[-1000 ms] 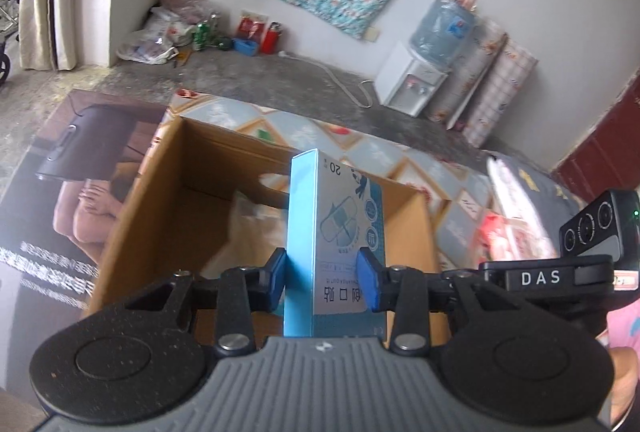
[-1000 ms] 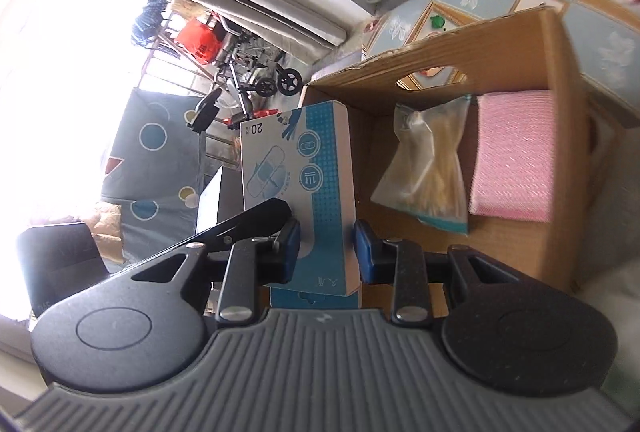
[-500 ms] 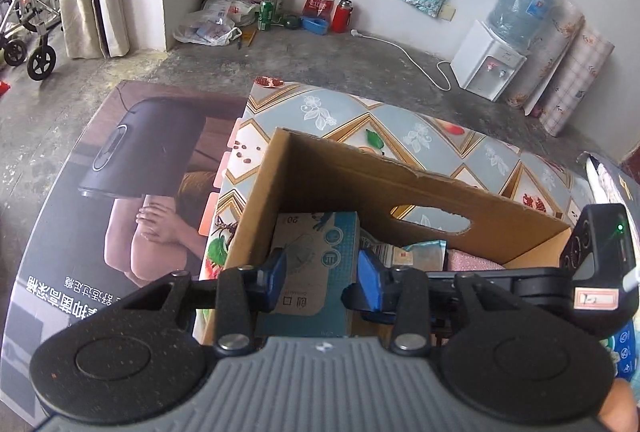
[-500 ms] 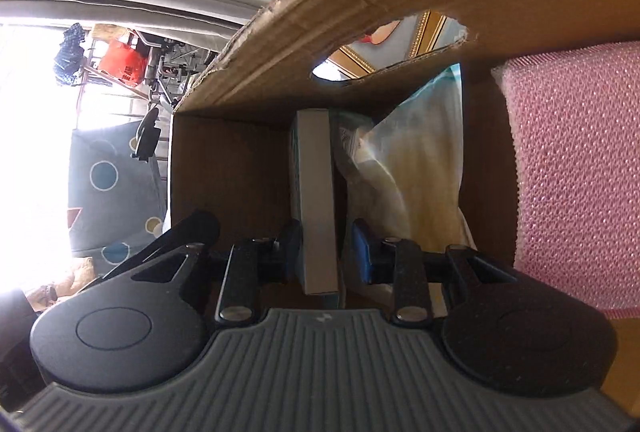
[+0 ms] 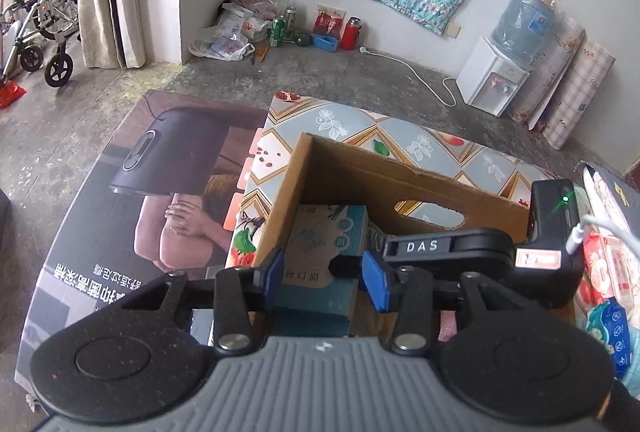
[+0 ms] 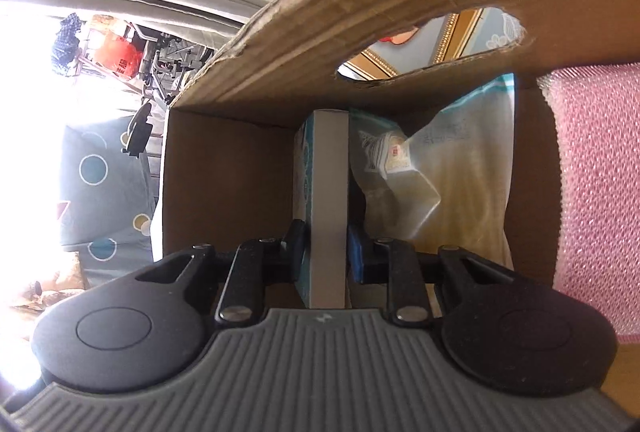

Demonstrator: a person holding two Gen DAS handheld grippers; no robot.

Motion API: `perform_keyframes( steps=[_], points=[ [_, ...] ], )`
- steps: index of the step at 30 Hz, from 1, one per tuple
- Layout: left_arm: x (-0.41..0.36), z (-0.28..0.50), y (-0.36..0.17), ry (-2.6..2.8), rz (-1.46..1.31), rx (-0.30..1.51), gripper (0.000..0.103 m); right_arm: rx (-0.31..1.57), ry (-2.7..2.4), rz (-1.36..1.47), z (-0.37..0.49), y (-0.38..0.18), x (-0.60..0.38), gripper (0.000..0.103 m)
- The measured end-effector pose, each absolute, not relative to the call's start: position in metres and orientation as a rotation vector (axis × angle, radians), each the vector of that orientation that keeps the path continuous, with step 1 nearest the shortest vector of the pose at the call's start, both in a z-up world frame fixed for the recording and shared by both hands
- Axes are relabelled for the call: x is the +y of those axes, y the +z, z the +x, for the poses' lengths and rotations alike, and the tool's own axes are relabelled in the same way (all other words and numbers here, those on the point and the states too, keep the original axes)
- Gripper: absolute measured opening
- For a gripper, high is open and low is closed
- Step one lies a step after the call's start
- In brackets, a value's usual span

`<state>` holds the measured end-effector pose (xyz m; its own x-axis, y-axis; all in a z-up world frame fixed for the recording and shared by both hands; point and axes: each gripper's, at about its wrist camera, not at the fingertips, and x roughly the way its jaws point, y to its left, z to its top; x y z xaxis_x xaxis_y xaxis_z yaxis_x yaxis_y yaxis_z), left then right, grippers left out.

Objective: Organize soft objects
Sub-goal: 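Lower the blue package into the box and open the right gripper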

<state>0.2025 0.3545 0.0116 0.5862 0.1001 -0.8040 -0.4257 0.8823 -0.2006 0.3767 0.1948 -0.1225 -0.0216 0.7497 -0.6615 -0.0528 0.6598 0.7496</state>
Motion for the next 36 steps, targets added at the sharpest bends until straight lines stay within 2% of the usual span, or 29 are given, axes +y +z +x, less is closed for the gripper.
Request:
perform_keyframes(
  steps=[8,9,12,18,20,23,26,32,36],
  points=[
    [0.345,0.188,0.019,0.292,-0.394,0.875,0.051,1.484,0.638,0.607,0.376,-0.117,0.179,0.024],
    [0.344,0.187,0.02,0.29,-0.392,0.874,0.051,1.488,0.64,0.613,0.377,-0.116,0.179,0.026],
    [0.341,0.185,0.022,0.289,-0.391,0.875,0.052,1.476,0.658,0.628,0.377,-0.108,0.178,0.041],
    [0.336,0.179,0.028,0.294,-0.372,0.849,0.055,1.393,0.651,0.589,0.372,-0.084,0.161,0.043],
    [0.336,0.178,0.029,0.294,-0.37,0.847,0.055,1.387,0.655,0.579,0.371,-0.082,0.161,0.04],
    [0.336,0.177,0.028,0.295,-0.371,0.849,0.055,1.408,0.651,0.573,0.37,-0.087,0.167,0.021],
    [0.336,0.176,0.027,0.295,-0.377,0.856,0.055,1.425,0.644,0.556,0.366,-0.096,0.174,0.013],
    [0.336,0.171,0.025,0.296,-0.388,0.86,0.055,1.427,0.658,0.536,0.362,-0.106,0.183,0.015],
    [0.331,0.164,0.03,0.29,-0.393,0.84,0.059,1.377,0.702,0.512,0.357,-0.081,0.173,0.018]
  ],
)
